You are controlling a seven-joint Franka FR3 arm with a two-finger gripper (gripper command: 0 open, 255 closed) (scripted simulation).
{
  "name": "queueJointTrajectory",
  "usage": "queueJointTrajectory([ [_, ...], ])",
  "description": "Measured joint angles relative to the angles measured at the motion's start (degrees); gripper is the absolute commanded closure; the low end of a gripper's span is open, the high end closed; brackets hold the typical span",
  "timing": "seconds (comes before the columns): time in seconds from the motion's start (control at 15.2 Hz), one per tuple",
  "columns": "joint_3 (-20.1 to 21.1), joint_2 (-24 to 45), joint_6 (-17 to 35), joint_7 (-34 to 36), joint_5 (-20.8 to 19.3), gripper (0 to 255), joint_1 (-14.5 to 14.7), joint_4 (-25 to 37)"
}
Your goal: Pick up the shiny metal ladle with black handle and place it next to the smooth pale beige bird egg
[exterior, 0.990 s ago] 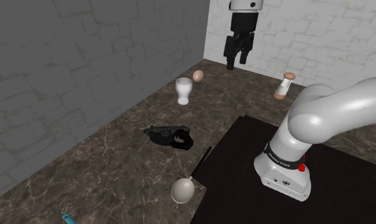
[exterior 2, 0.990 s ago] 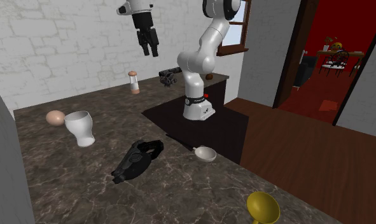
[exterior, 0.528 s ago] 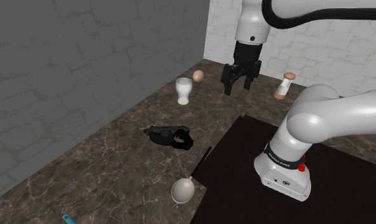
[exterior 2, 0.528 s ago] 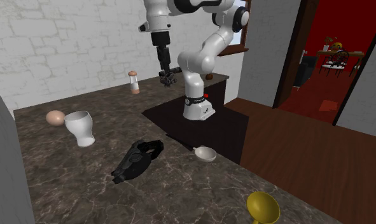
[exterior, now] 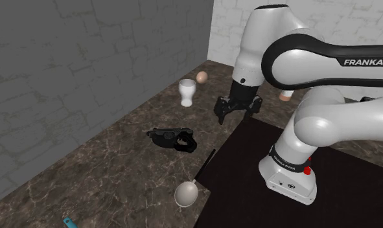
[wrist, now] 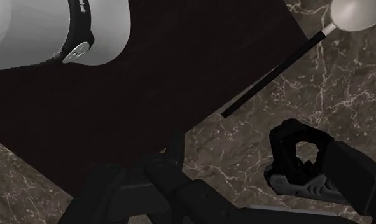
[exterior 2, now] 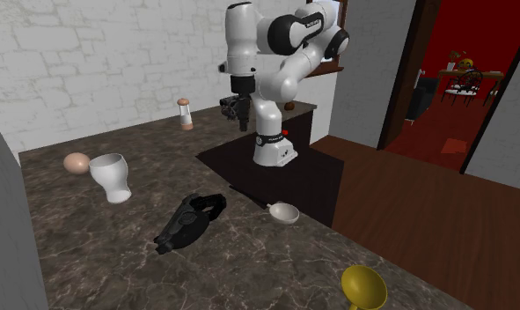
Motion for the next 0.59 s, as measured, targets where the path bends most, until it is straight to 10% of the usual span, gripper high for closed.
queueJointTrajectory([
  [0.46, 8.6, 1.4, 5.9, 9.7, 7.4, 0, 2.0, -2.8],
  [0.59, 25.0, 11.9, 16.8, 20.3, 17.4, 0, 0.8, -1.9],
])
